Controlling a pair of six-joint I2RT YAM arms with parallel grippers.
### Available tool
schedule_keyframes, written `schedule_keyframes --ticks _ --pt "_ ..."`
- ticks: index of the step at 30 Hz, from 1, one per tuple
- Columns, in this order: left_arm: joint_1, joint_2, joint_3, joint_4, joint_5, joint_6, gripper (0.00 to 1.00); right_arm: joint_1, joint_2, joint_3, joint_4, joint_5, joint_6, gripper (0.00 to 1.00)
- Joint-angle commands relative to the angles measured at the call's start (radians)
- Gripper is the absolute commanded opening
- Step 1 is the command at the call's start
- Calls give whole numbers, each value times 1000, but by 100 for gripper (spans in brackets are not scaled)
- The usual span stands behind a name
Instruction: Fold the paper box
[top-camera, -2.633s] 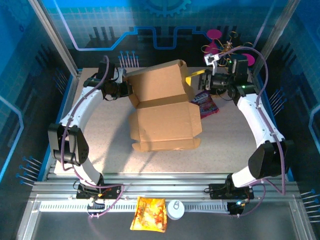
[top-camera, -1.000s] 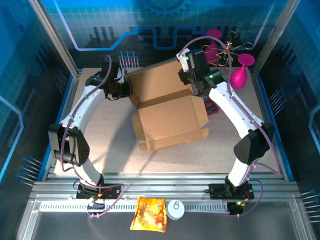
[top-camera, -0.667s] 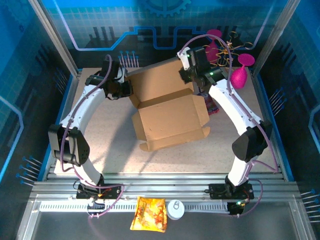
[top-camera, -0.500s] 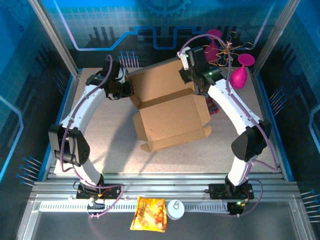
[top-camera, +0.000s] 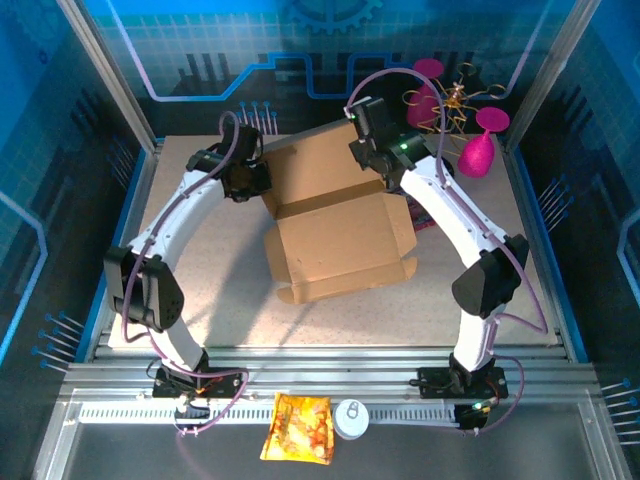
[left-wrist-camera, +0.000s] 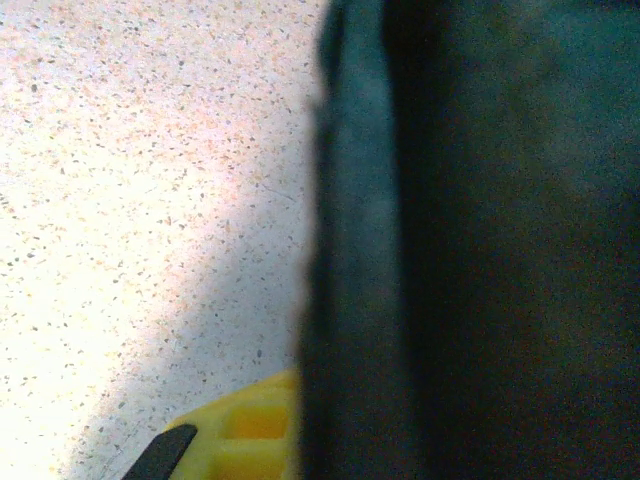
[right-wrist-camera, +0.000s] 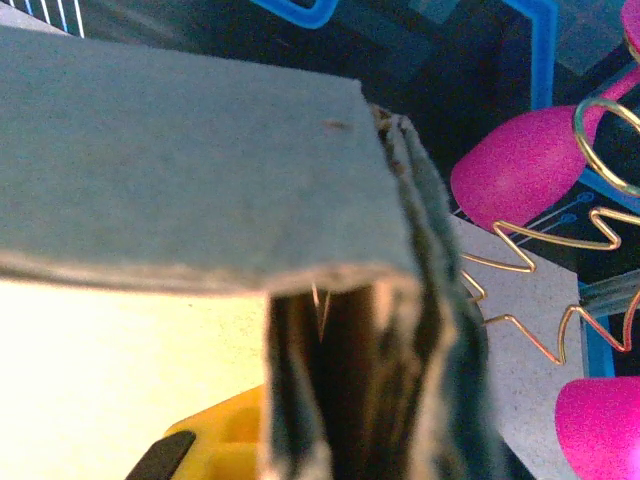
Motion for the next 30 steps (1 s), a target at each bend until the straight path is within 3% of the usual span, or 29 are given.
schedule_keyframes --ticks 1,7,11,19,25,30 --pt "-11 23 27 -27 -143 -7 0 7 18 37 -82 49 -4 0" --pt "-15 15 9 -5 -120 -6 1 6 23 35 -87 -8 1 0" --pt "-12 14 15 -2 -79 -20 11 6 26 37 -91 -37 2 0" --pt "-6 33 36 -18 37 -49 43 4 35 38 -100 -81 -14 0" --pt "2 -5 36 -16 122 -114 55 -7 71 55 -124 -77 -12 0" --pt "-5 -51 45 -51 147 -159 55 -12 113 101 -126 -65 -46 0"
